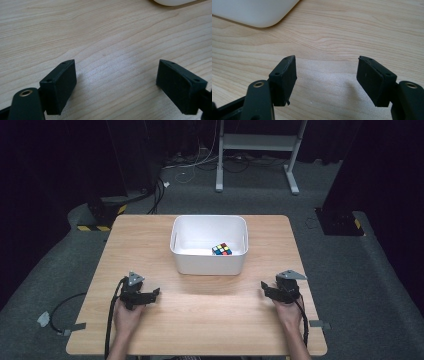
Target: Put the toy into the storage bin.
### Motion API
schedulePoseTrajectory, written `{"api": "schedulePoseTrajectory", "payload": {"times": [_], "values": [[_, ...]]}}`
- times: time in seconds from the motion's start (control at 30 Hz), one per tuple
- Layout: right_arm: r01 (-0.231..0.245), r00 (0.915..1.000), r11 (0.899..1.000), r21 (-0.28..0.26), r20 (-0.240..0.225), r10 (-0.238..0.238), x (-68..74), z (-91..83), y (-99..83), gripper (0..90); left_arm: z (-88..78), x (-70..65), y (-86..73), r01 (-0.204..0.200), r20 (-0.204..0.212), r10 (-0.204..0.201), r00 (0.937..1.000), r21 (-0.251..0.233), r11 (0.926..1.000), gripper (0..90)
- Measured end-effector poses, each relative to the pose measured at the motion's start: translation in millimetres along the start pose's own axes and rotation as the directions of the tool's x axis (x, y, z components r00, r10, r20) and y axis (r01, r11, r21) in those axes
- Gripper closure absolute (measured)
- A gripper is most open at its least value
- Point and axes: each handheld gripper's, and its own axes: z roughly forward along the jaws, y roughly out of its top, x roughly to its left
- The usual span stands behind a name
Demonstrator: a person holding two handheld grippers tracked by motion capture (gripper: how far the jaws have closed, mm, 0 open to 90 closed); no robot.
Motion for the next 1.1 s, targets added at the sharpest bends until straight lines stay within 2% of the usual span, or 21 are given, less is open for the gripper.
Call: {"api": "schedulePoseTrajectory", "payload": {"times": [0.13,0.6,1.1], "values": [[0.009,0.9999,1.0,0.009,0.009,-0.009,-0.2,1.9,-0.4,32.4,0.0,0.0,0.0,0.0,0.0,0.0,1.0,0.0,1.0,16.6],[-0.006,0.999,1.0,0.018,0.045,0.005,-6.5,6.0,-2.1,32.5,0.0,0.0,0.0,0.0,0.0,0.0,1.0,0.0,1.0,16.6],[-0.005,0.9981,0.999,0.042,0.061,0.002,-7.0,7.9,-2.2,32.3,0.0,0.0,0.0,0.0,0.0,0.0,1.0,0.0,1.0,16.6]]}}
